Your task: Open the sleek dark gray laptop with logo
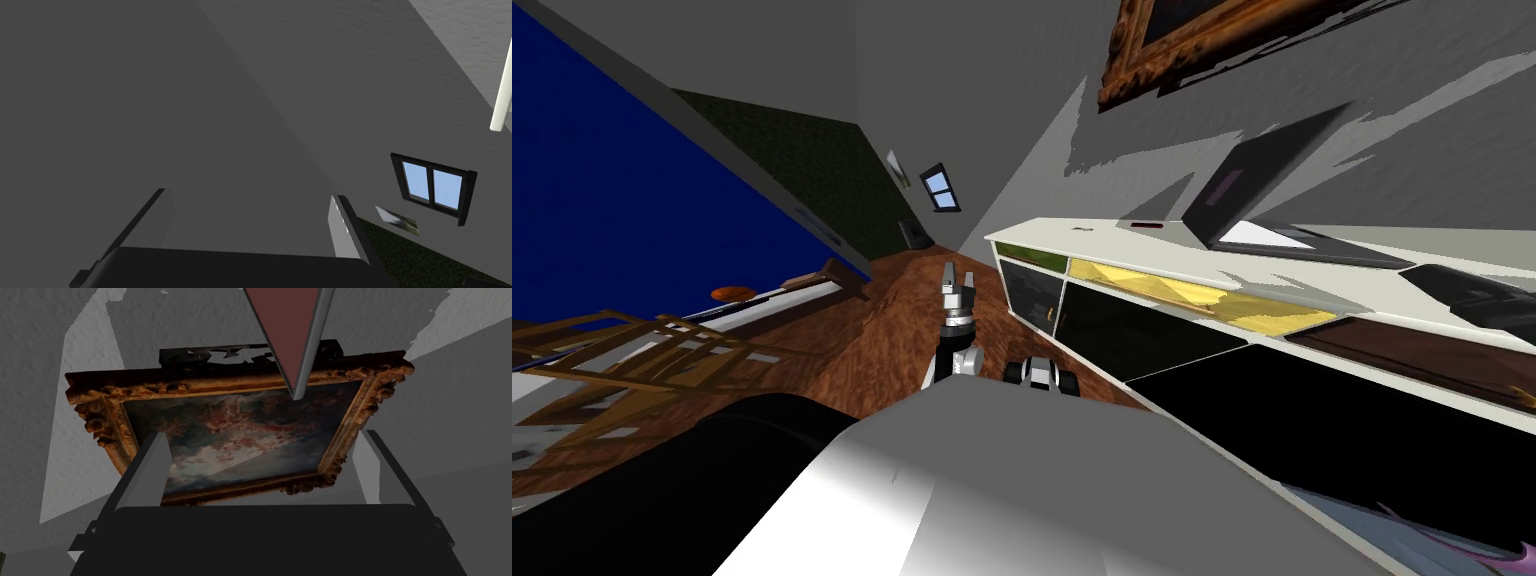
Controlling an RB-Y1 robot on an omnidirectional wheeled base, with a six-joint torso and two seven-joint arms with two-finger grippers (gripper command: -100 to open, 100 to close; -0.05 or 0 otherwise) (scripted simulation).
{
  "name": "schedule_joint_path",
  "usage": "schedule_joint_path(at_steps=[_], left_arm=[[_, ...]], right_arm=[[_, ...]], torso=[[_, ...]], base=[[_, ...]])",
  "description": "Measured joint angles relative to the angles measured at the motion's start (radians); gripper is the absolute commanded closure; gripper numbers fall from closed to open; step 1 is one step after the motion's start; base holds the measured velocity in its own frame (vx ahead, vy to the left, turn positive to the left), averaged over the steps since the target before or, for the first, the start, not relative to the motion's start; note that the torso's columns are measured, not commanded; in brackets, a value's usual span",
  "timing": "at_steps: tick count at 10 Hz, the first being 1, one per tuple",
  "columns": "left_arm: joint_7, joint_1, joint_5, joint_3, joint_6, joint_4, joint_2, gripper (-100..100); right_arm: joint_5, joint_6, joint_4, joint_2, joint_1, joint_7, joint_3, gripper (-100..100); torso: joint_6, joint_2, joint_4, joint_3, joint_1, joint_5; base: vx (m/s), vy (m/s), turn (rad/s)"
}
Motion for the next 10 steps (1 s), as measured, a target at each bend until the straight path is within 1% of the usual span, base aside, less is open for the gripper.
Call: schedule_joint_path(at_steps=[1,2,3,4,5,6,8,10], left_arm=[[0.0,0.0,0.0,0.0,0.0,0.0,0.0,0],[0.0,0.0,0.0,0.0,0.0,0.0,0.0,0],[0.0,0.0,0.0,0.0,0.0,0.0,0.0,0],[0.0,0.0,0.0,0.0,0.0,0.0,0.0,0],[0.0,0.0,0.0,0.0,0.0,0.0,0.0,0],[0.0,0.0,0.0,0.0,0.0,0.0,0.0,0],[0.0,0.0,0.0,0.0,0.0,0.0,0.0,0],[0.0,0.0,0.0,0.0,0.0,0.0,0.0,0]], right_arm=[[0.01,0.016,0.01,-0.019,0.014,0.003,-0.01,-100],[0.023,0.033,0.027,-0.042,0.036,0.004,-0.025,-100],[0.03,0.053,0.036,-0.066,0.043,0.003,-0.027,-100],[0.045,0.073,0.054,-0.092,0.058,0.006,-0.032,-100],[0.063,0.104,0.066,-0.117,0.088,0.008,-0.041,-100],[0.07,0.121,0.079,-0.137,0.099,0.007,-0.046,-100],[0.097,0.155,0.127,-0.192,0.145,0.006,-0.06,-100],[0.13,0.222,0.149,-0.241,0.212,0.007,-0.064,-100]], torso=[[0.001,0.002,0.001,0.001,-0.002,-0.001],[0.0,0.002,0.001,0.001,-0.003,-0.001],[0.0,0.003,0.001,0.002,-0.003,-0.001],[0.0,0.002,0.001,0.001,-0.002,-0.001],[0.0,0.0,0.0,0.0,0.0,0.0],[0.001,0.001,0.0,0.0,-0.001,0.0],[0.0,0.0,0.0,0.0,-0.002,-0.001],[0.0,0.0,0.0,0.0,0.0,0.0]], base=[[0.052,0.06,0.1],[0.039,0.04,0.073],[0.045,0.042,0.106],[0.083,0.078,0.205],[0.068,0.051,0.09],[0.067,0.041,0.119],[0.1,0.064,0.183],[0.128,0.074,0.15]])
